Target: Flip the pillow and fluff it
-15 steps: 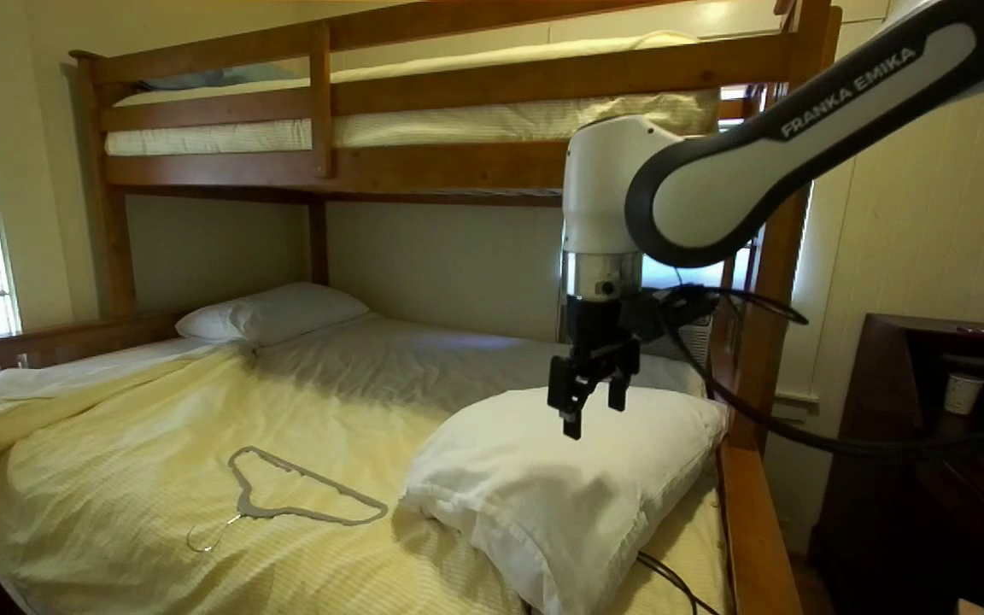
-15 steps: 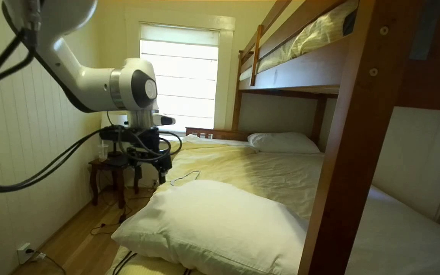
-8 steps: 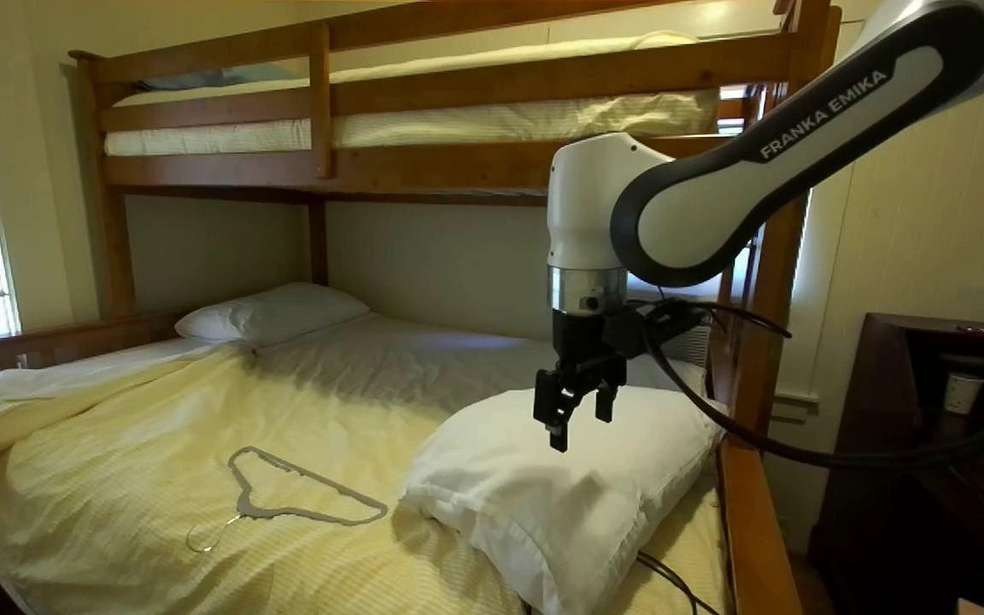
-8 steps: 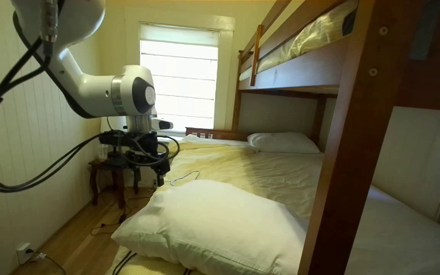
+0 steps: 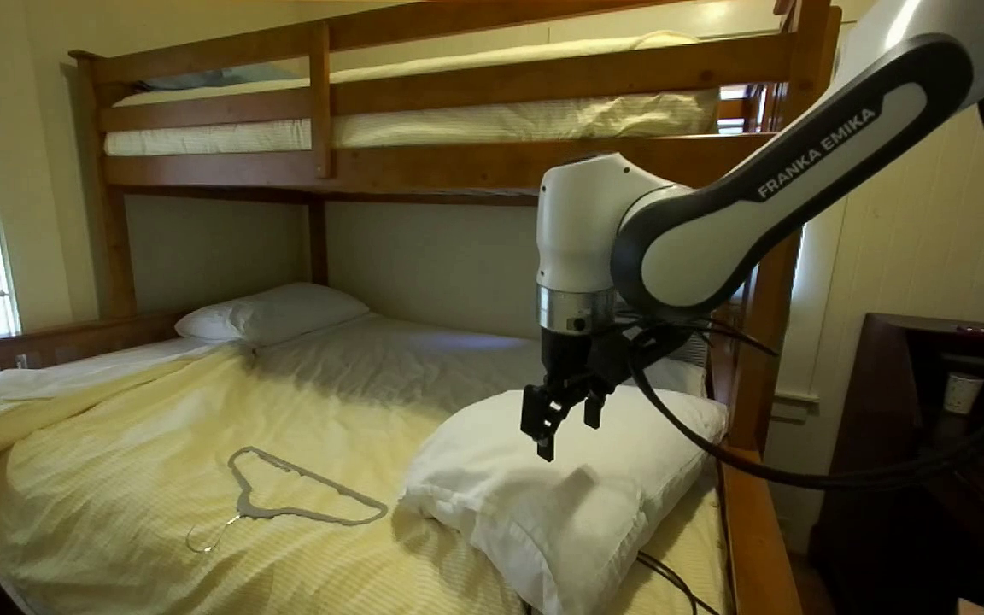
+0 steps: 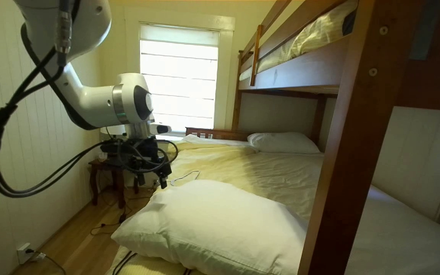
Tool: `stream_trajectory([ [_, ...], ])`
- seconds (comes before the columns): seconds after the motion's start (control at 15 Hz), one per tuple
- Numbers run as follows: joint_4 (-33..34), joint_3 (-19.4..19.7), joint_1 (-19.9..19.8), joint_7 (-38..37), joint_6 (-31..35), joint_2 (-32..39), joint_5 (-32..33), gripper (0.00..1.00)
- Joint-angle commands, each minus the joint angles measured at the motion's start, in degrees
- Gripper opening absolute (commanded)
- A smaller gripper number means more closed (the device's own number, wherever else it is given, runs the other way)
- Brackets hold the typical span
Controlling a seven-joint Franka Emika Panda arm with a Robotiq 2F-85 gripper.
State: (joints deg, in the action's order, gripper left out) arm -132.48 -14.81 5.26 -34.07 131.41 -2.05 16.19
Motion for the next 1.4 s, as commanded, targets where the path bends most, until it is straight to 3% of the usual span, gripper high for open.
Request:
stream_trajectory([
  [0.0, 2.2, 0.9, 2.2, -8.9, 2.3, 5.3, 9.3, 1.00],
  [0.2, 3.5, 1.8, 4.1, -12.0, 3.2, 9.2, 13.1, 1.00],
  [0.6, 4.6, 5.2, 8.5, -10.8, 12.4, 17.0, 16.3, 1.00],
  [1.13, 7.5, 12.2, 14.0, -14.5, 11.2, 25.8, 24.0, 1.00],
  [1.2, 7.9, 12.6, 14.4, -14.6, 11.0, 27.0, 24.3, 0.93],
  [1.27, 8.2, 13.2, 15.0, -15.1, 11.2, 27.9, 25.2, 0.74],
  [1.33, 8.4, 13.4, 15.4, -15.2, 10.8, 28.3, 25.4, 0.69],
])
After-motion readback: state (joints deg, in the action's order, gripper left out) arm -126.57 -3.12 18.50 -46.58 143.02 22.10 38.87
